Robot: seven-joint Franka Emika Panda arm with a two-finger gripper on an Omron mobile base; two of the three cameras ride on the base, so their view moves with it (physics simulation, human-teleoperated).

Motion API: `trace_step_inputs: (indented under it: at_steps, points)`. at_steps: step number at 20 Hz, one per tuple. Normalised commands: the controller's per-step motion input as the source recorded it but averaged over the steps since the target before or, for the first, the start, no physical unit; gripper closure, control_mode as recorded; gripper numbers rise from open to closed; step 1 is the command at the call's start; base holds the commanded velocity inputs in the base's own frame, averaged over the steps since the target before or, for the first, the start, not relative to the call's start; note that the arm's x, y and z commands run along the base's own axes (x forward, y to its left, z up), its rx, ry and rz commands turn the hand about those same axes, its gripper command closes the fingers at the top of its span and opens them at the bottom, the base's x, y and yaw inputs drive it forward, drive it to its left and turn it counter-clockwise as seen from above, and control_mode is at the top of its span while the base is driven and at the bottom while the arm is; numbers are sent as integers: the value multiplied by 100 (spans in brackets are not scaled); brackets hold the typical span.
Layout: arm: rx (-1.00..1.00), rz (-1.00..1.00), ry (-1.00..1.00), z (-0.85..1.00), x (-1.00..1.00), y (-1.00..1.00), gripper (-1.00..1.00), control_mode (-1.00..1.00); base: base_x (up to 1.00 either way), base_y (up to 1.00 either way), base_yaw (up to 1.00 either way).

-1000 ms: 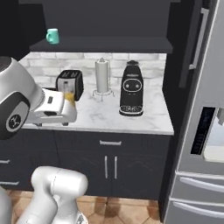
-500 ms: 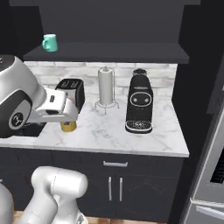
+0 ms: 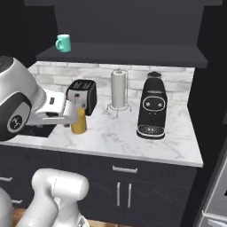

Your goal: There is a tray on the dining counter. Grab the cup, mug, and pitcher and place them on the tray. The pitcher may be placed next to the tray if it cannot fit the tray.

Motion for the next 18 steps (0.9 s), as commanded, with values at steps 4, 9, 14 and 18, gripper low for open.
trace_step_inputs:
  at_steps: [4, 9, 14, 18]
  points:
    - [0, 0, 0, 0, 0, 0, -100, 100, 11, 8, 20]
    - [0, 0, 0, 0, 0, 0, -100, 100, 27, 19, 10]
    - [0, 0, 0, 0, 0, 0, -100, 100, 39, 46, 0]
    - [0, 0, 0, 0, 0, 0, -100, 100, 50, 40, 0]
